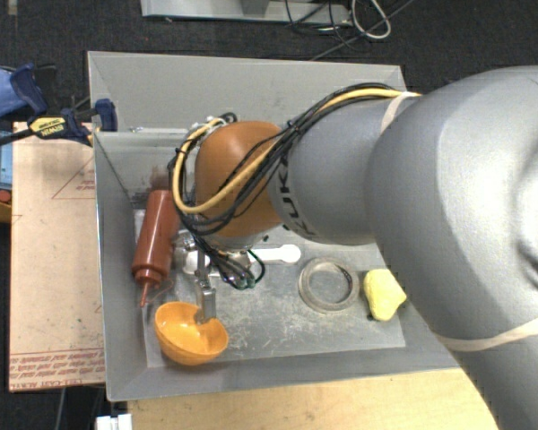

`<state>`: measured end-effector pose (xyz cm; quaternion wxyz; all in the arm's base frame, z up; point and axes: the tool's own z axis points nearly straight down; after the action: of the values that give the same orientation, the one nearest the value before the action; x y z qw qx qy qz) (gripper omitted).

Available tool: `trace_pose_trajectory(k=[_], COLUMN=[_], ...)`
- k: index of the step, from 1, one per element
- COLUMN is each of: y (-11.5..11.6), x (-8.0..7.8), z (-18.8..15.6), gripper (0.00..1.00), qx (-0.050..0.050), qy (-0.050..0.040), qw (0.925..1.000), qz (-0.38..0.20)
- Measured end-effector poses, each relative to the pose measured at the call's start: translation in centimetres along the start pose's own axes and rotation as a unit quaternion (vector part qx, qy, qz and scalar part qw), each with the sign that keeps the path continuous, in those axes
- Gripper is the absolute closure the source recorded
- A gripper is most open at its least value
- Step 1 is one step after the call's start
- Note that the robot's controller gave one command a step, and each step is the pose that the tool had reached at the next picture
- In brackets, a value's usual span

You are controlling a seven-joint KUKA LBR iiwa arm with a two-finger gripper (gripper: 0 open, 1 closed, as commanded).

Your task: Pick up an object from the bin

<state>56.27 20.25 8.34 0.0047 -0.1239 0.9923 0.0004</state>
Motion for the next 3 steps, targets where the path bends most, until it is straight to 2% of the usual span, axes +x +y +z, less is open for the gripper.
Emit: trace_pose_trajectory(k=[1,2,3], y=[1.9,-2.5,-2.5], x=[3.3,-5.1,-5.1], z=[0.2,1.2,1.2], gripper=[0.00,1.00,1.00], qx=[-0.004,-0.001,-0.001], qy=[0.0052,-0.0057,-0.0056], qw=[0.9868,0.9975,0.9975], qz=[0.162,0.070,0.070])
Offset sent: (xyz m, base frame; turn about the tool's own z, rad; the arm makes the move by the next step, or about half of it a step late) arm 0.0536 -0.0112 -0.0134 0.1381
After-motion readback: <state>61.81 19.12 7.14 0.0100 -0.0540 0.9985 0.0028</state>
